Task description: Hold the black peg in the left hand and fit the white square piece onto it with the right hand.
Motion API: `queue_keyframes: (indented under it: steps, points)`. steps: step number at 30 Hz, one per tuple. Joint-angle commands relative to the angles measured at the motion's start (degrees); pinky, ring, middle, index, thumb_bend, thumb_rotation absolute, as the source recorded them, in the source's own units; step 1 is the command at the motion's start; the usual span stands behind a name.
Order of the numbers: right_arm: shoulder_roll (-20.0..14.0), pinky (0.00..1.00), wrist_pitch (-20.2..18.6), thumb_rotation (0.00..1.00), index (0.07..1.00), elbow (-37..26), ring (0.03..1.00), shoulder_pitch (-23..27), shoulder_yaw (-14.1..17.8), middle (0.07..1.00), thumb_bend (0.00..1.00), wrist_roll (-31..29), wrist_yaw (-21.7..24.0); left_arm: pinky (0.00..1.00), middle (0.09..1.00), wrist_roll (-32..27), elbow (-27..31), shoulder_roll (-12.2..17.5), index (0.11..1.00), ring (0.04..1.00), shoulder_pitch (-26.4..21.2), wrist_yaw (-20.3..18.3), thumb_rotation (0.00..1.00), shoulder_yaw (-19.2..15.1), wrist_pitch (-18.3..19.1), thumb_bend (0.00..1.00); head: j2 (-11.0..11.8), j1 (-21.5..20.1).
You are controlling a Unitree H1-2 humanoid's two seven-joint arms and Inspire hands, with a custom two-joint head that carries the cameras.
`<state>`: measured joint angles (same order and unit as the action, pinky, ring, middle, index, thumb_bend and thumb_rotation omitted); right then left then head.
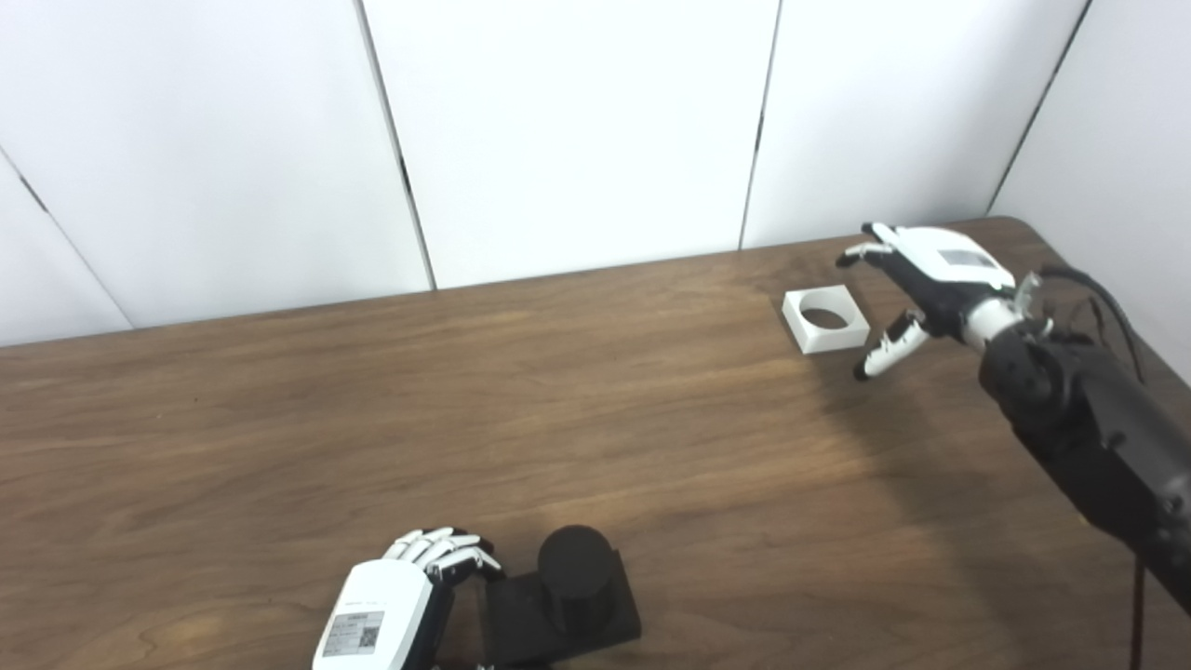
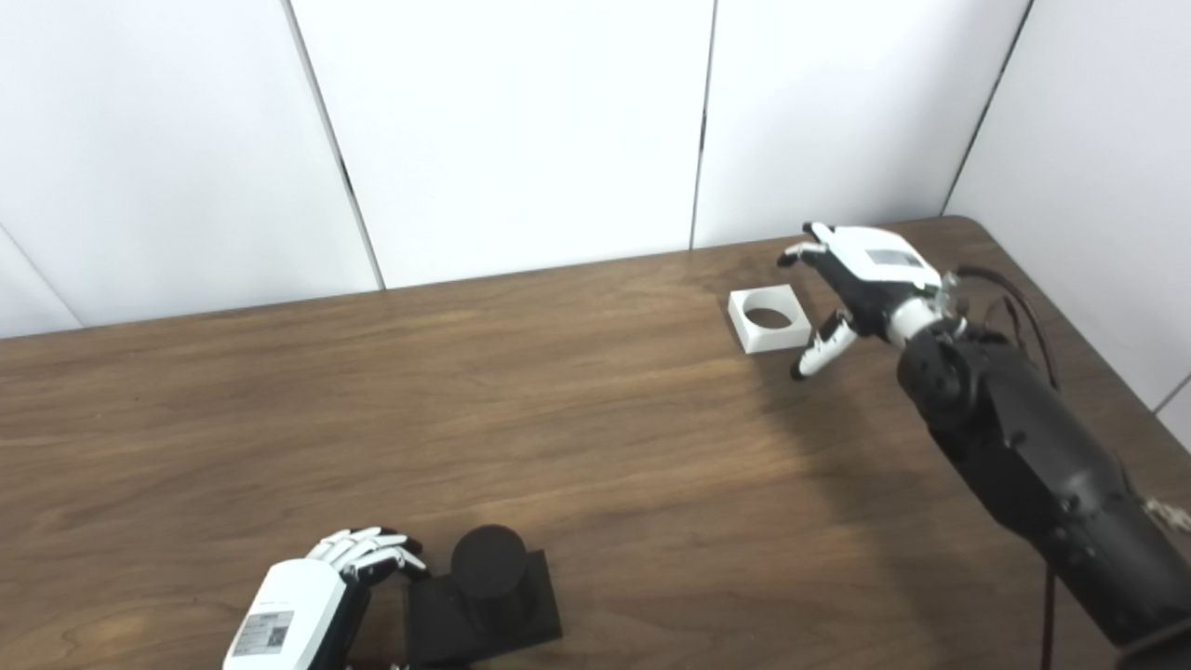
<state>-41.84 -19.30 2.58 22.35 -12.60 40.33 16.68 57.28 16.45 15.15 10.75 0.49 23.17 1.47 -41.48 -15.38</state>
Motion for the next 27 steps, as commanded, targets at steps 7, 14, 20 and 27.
queue_keyframes:
  steps: [7, 14, 20, 27]
  points:
    - [-0.3, 1.00, 4.2, 0.18, 0.834, 6.3, 1.000, 7.1, -1.6, 0.994, 0.89, 2.9, -1.6, 0.84, 0.738, 1.2, -2.5, 1.1, 0.488, 0.798, 1.4, -3.3, 0.05, -0.3, 1.7, 0.52, 0.0, 0.1]
    - [0.5, 1.00, 5.8, 0.20, 0.830, 11.3, 1.000, 9.9, -3.4, 0.976, 0.90, 4.7, -2.1, 0.84, 0.740, 1.4, -2.3, 1.2, 0.488, 0.801, 1.4, -4.0, 0.05, -0.2, 2.0, 0.52, 0.0, 0.0]
    - [0.9, 1.00, 6.4, 0.21, 0.826, 15.1, 1.000, 12.0, -5.6, 0.957, 0.90, 5.6, -0.9, 0.84, 0.738, 1.5, -1.9, 1.1, 0.488, 0.798, 1.6, -4.0, 0.05, -0.2, 2.1, 0.52, -0.4, 0.3]
    - [1.5, 0.98, 7.9, 0.24, 0.802, 19.0, 0.998, 14.0, -7.7, 0.929, 0.86, 5.9, -0.2, 0.85, 0.740, 1.3, -1.2, 0.9, 0.489, 0.802, 2.0, -4.6, 0.05, -0.4, 2.3, 0.52, -0.7, 0.9]
